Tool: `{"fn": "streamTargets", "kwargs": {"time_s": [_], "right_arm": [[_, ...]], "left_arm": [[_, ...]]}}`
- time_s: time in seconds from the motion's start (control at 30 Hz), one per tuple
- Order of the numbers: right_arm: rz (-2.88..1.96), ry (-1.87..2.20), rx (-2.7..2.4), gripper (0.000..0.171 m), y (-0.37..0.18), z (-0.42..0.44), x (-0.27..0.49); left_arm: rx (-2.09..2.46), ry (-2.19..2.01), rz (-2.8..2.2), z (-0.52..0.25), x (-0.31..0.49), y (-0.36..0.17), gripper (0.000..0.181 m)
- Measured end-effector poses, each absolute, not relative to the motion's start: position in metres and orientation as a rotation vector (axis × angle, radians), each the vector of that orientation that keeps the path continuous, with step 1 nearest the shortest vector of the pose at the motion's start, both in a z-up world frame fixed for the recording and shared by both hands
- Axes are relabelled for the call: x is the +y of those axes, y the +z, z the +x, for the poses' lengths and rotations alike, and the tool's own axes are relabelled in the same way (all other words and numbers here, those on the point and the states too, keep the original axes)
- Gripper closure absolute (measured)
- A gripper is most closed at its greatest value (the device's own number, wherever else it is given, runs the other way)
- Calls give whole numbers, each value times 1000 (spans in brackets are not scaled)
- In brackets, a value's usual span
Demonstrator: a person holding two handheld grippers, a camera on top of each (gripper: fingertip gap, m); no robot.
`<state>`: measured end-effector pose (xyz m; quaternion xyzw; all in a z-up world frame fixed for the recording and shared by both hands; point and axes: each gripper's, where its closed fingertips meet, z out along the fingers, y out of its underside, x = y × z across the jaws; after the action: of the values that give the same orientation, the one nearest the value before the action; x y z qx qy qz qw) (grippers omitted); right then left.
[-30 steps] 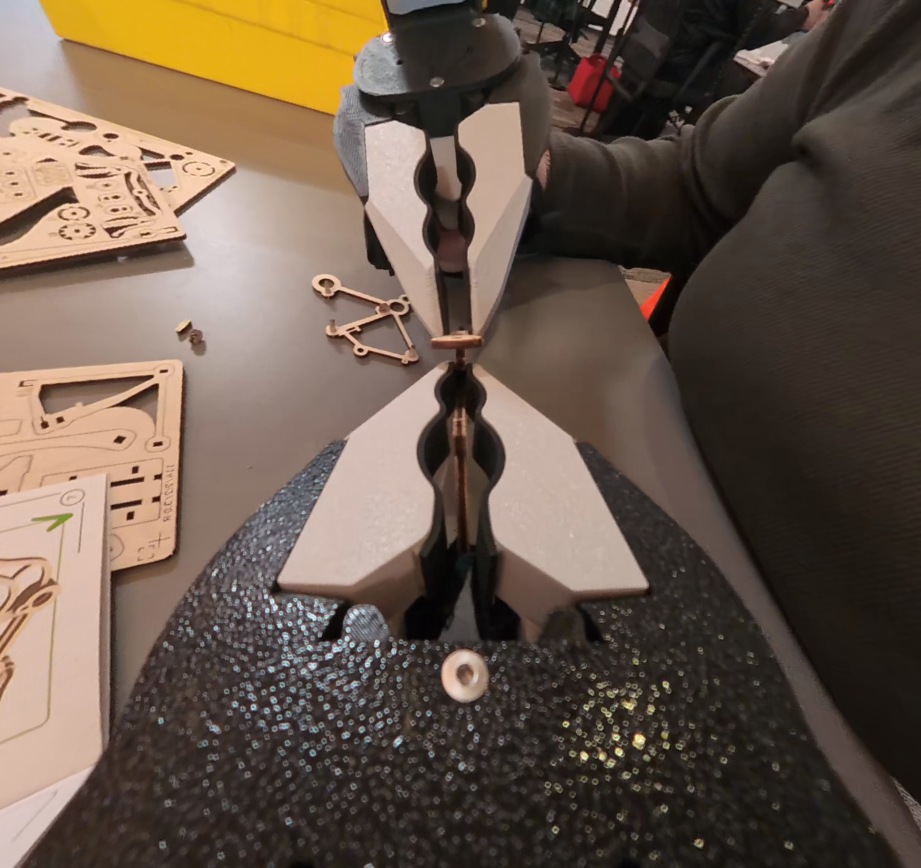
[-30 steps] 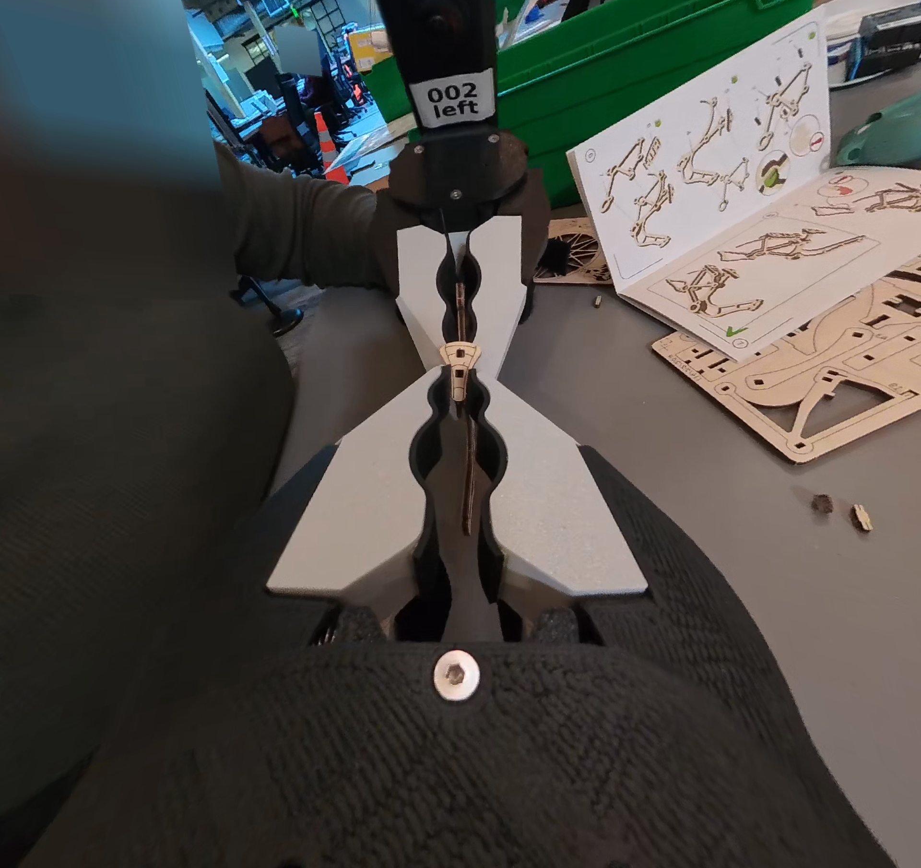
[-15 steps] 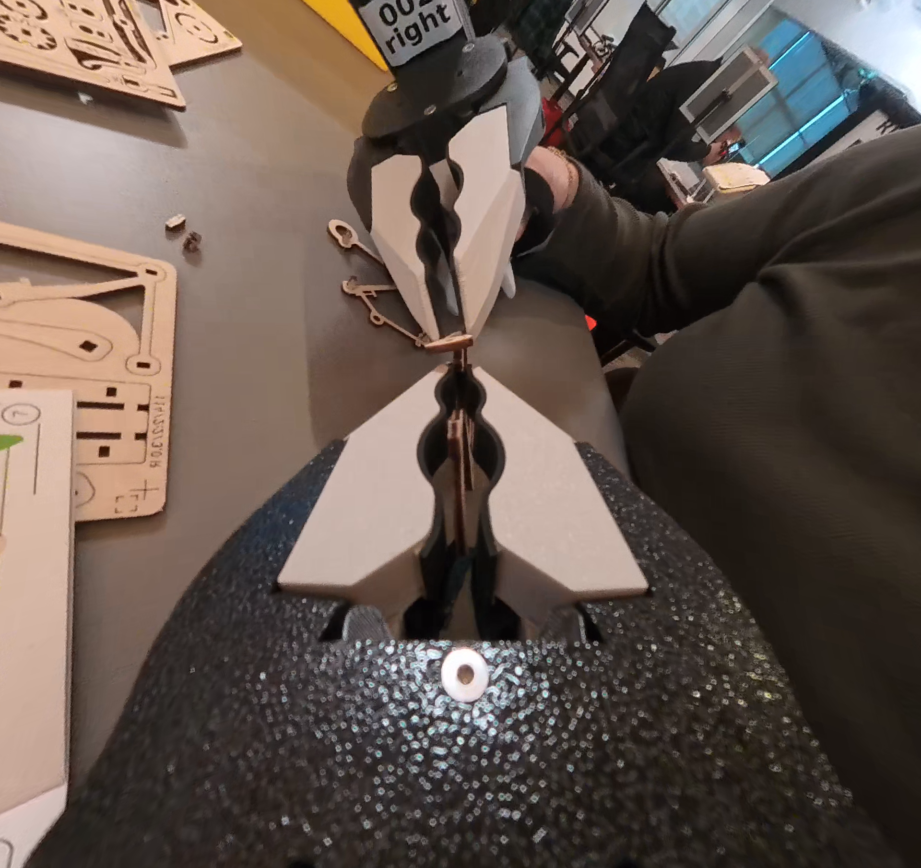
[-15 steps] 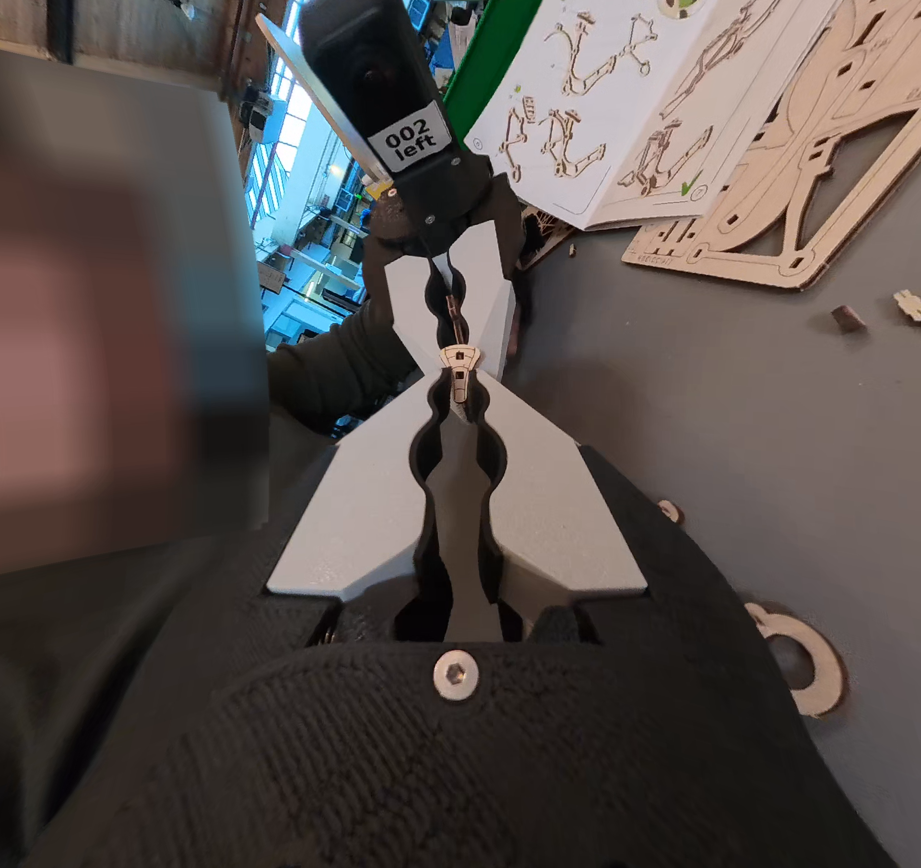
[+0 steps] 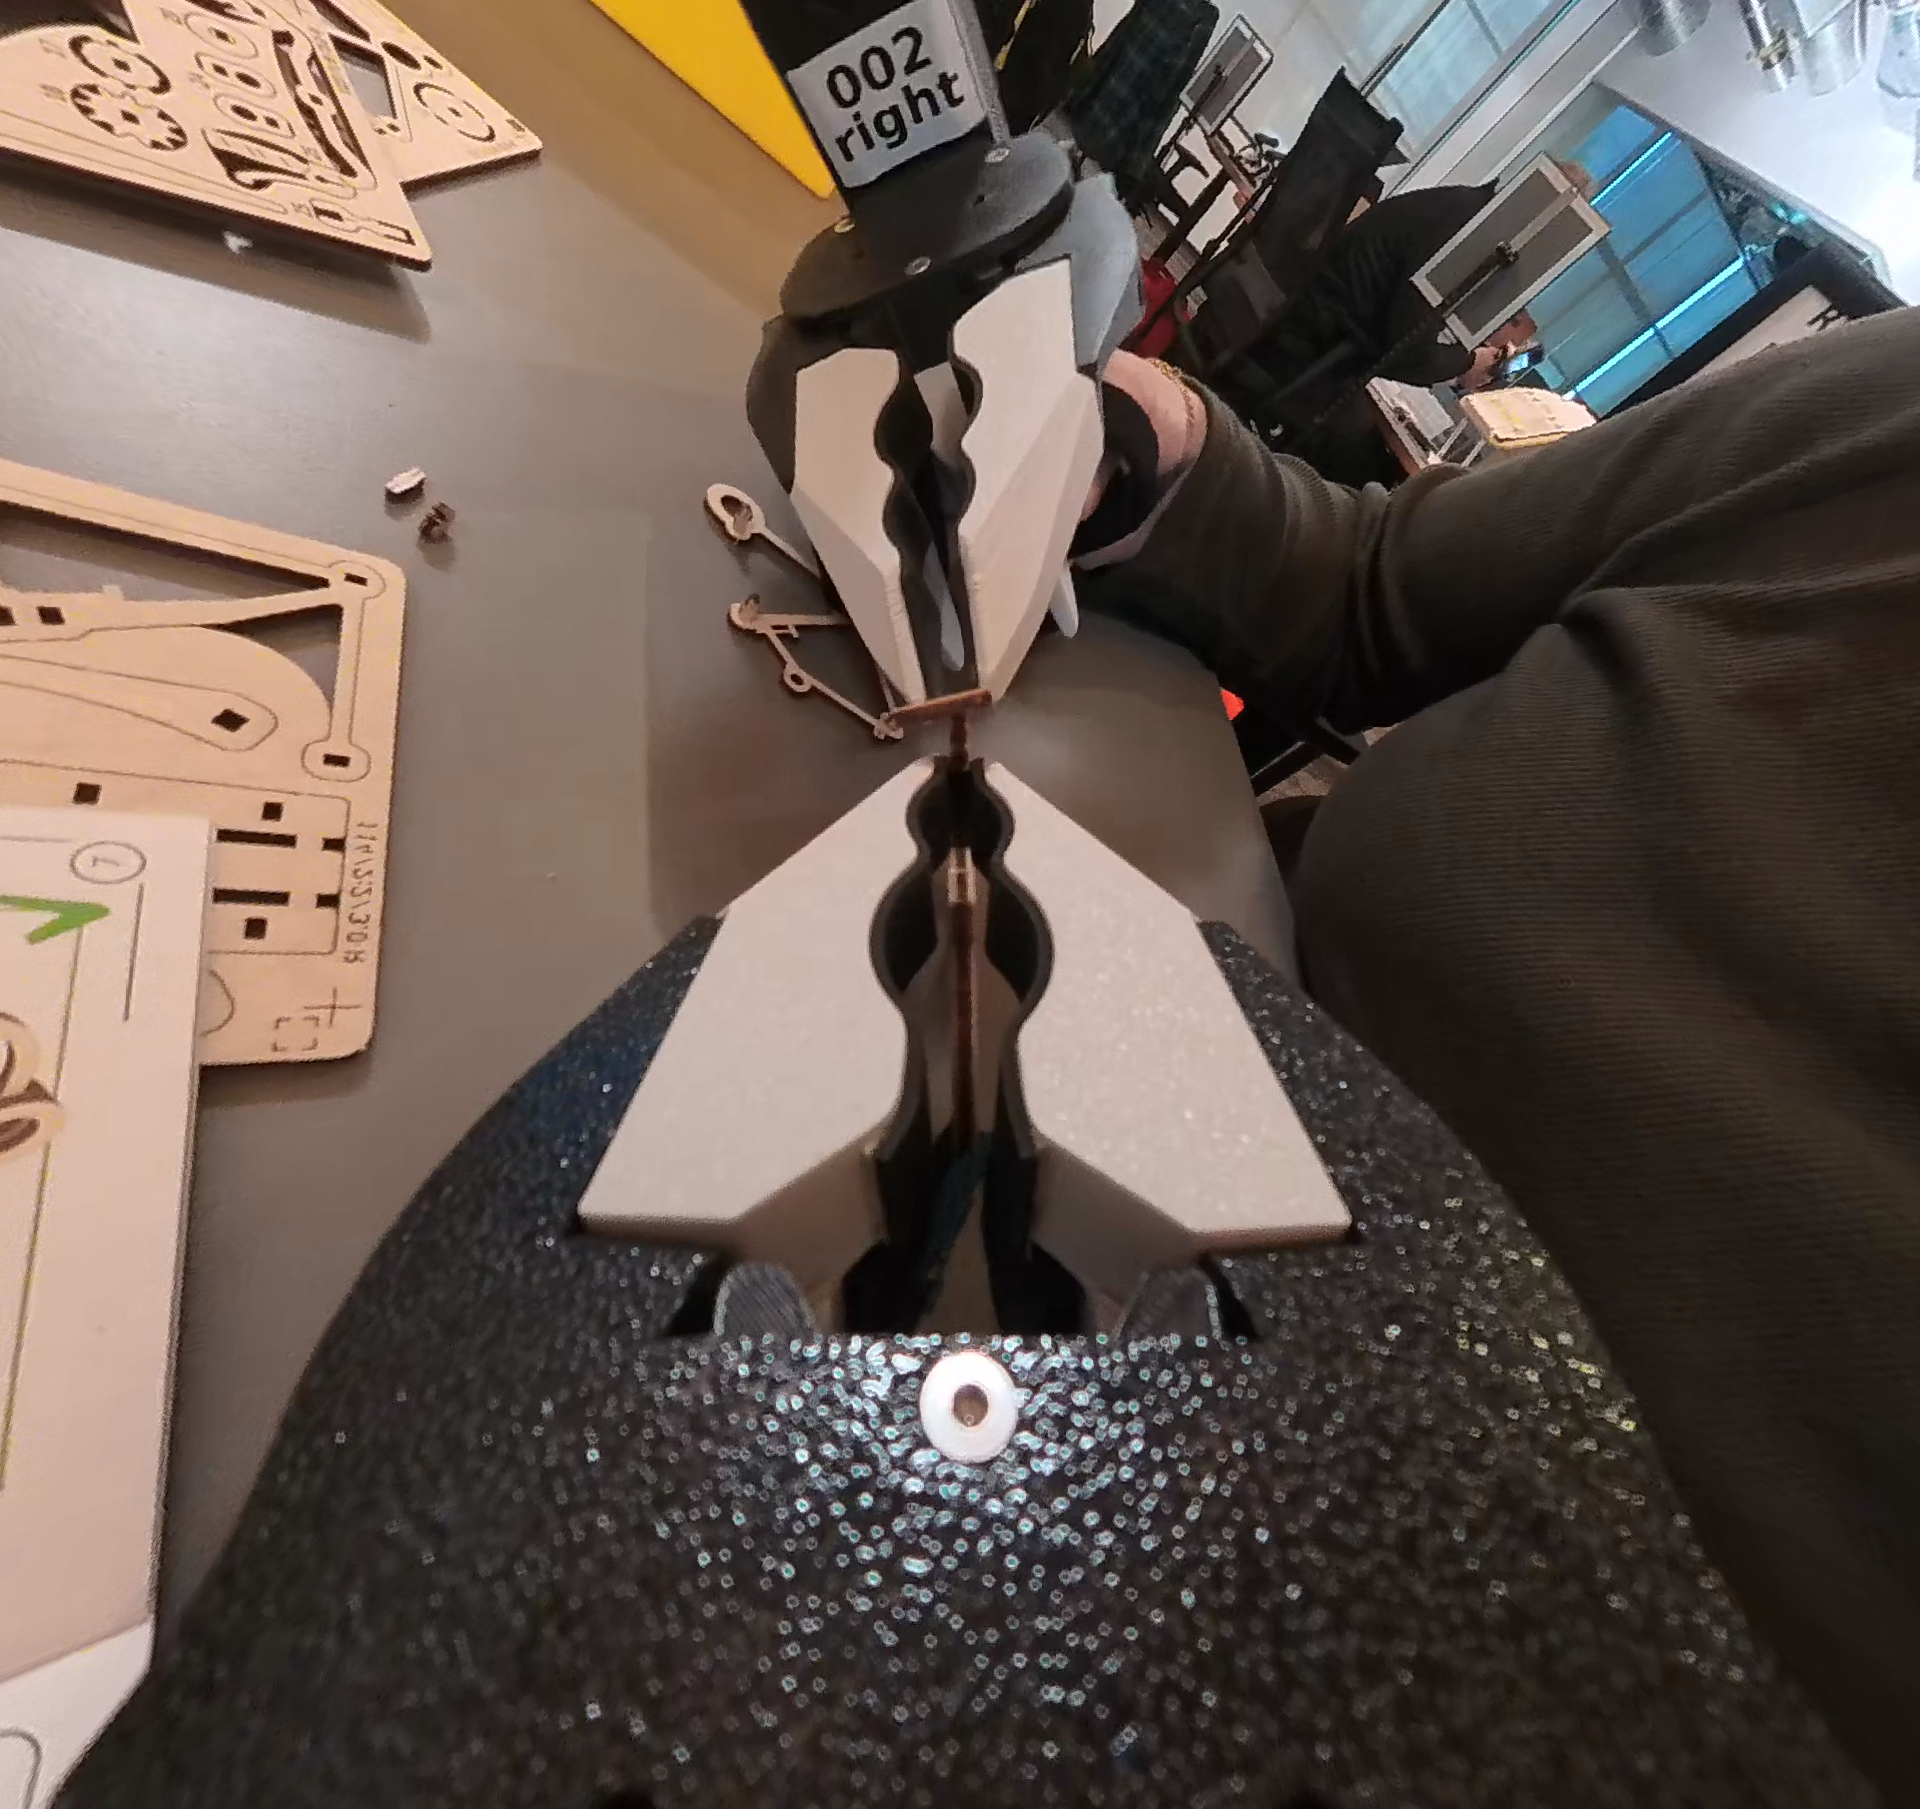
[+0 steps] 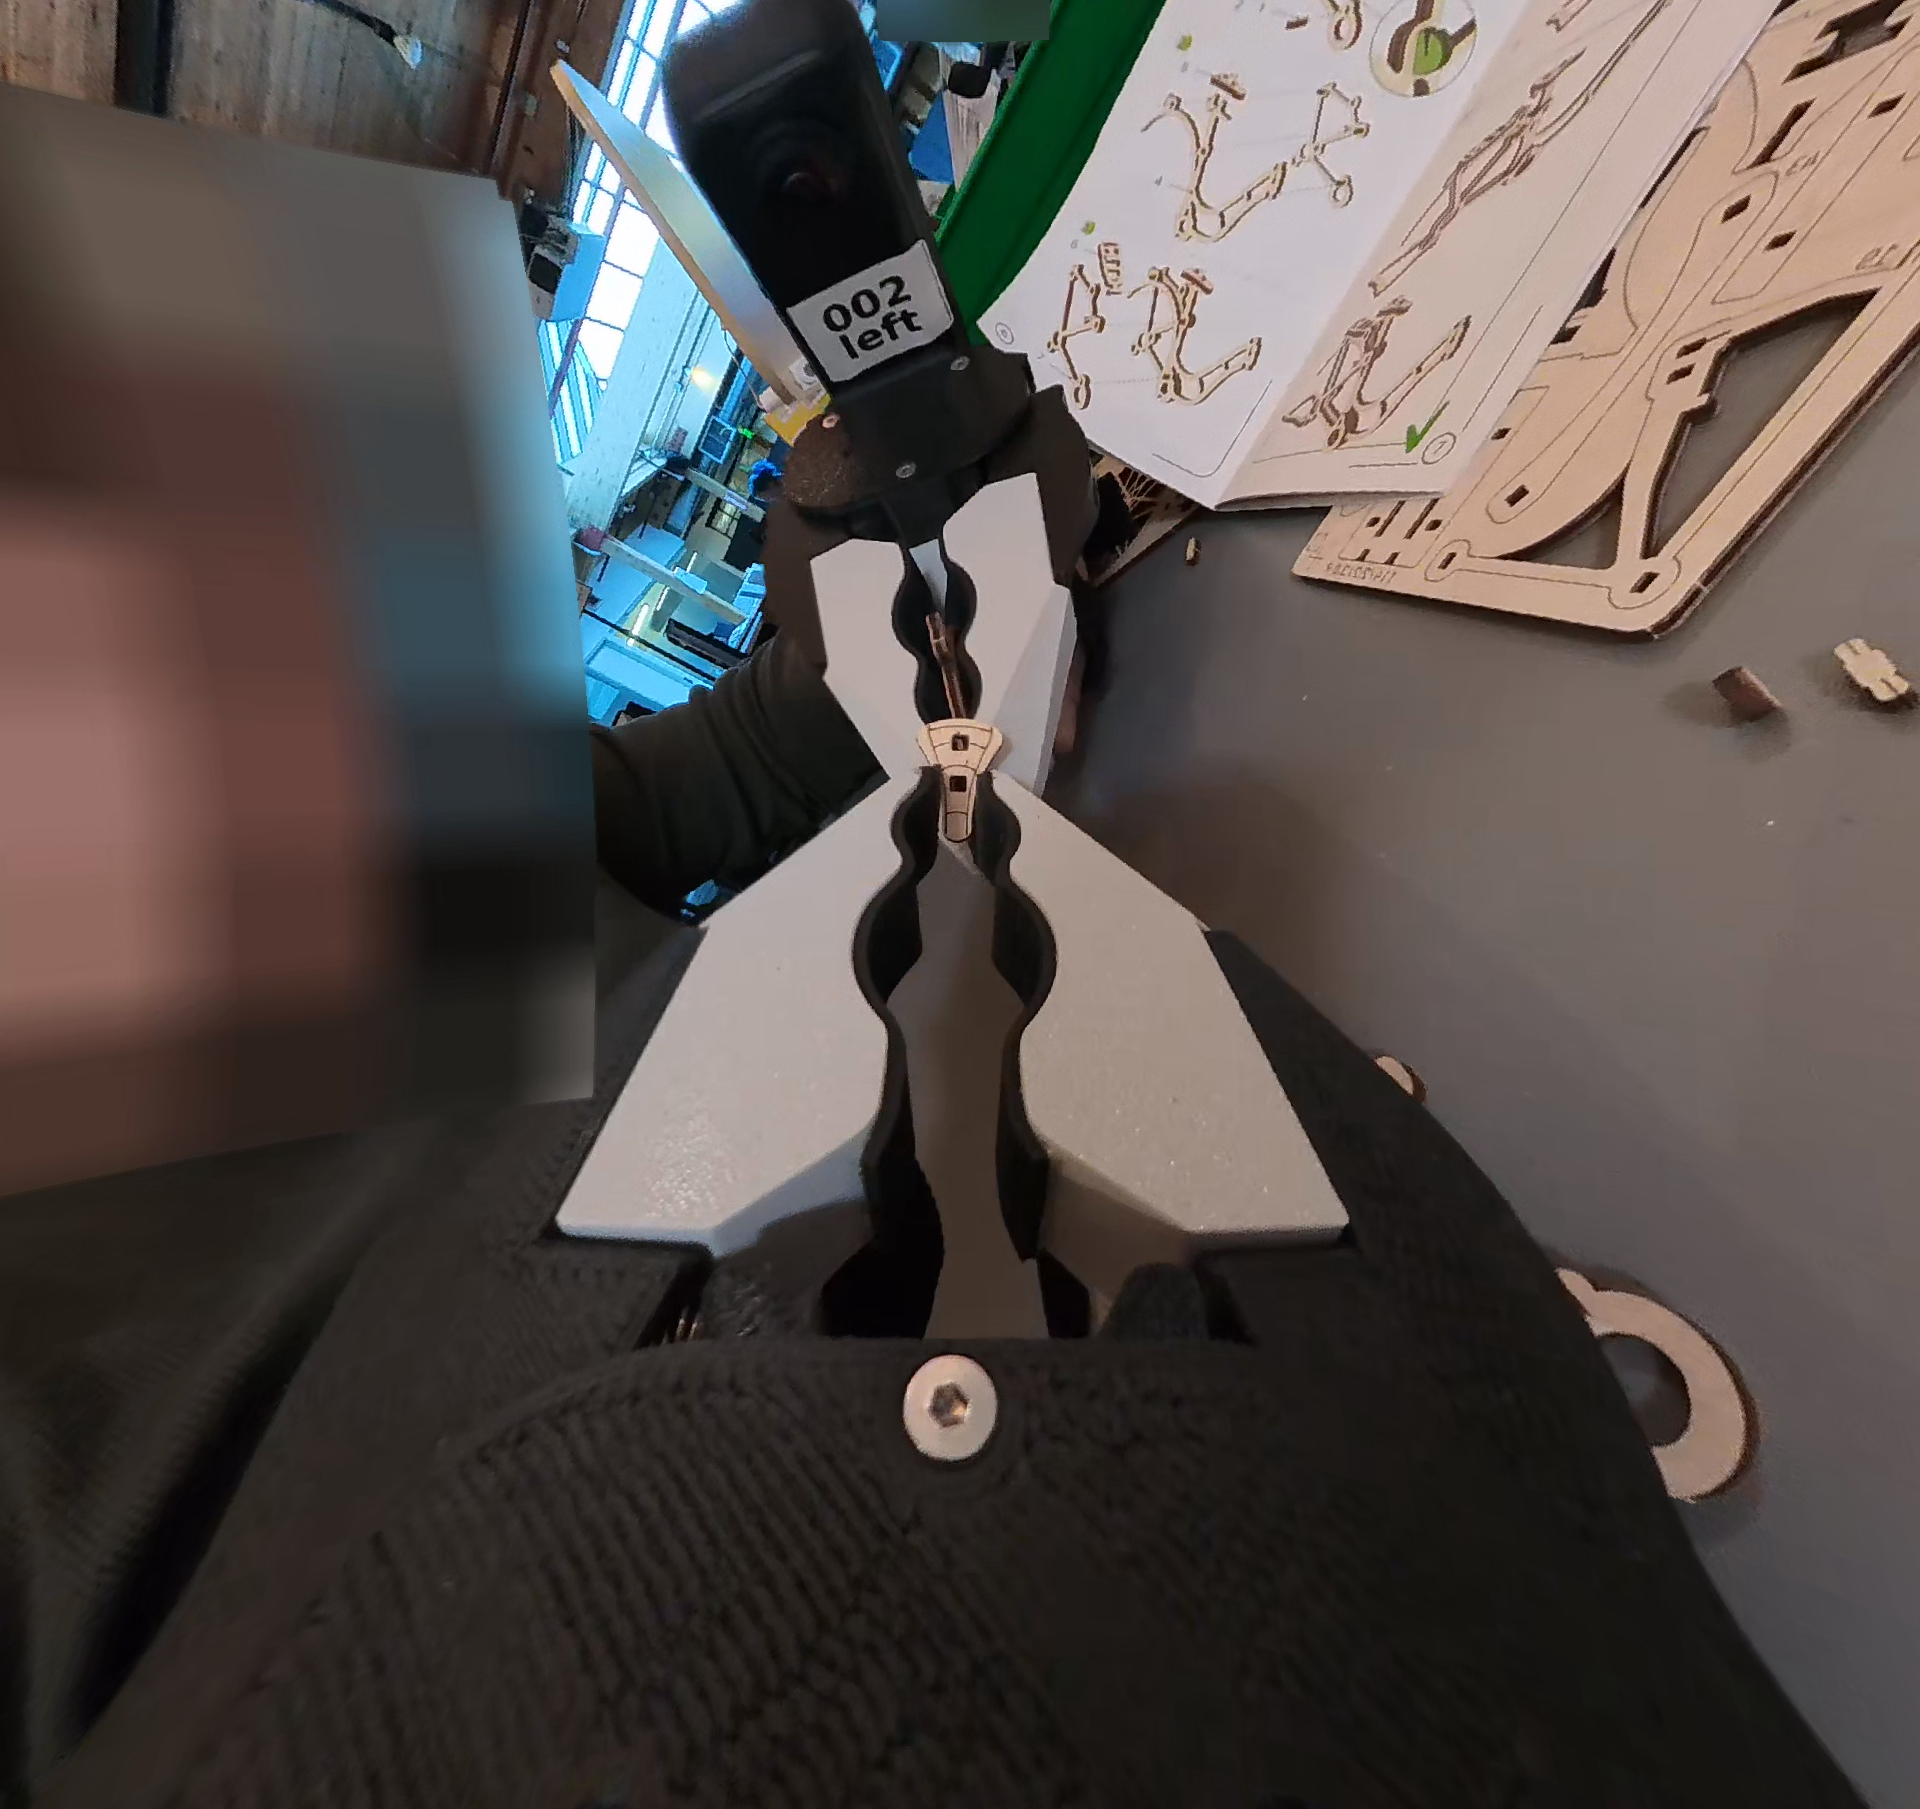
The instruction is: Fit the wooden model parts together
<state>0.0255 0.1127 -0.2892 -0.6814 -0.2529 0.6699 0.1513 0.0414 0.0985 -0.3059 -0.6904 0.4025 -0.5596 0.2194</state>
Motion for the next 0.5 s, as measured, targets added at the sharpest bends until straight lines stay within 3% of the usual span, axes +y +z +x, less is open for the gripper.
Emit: {"fn": "streamTargets", "kwargs": {"time_s": [0.5], "right_arm": [[-1935,1823,-840,166,-291,24,108]], "left_arm": [[1118,-1646,-1941,41,93,-307,181]]}}
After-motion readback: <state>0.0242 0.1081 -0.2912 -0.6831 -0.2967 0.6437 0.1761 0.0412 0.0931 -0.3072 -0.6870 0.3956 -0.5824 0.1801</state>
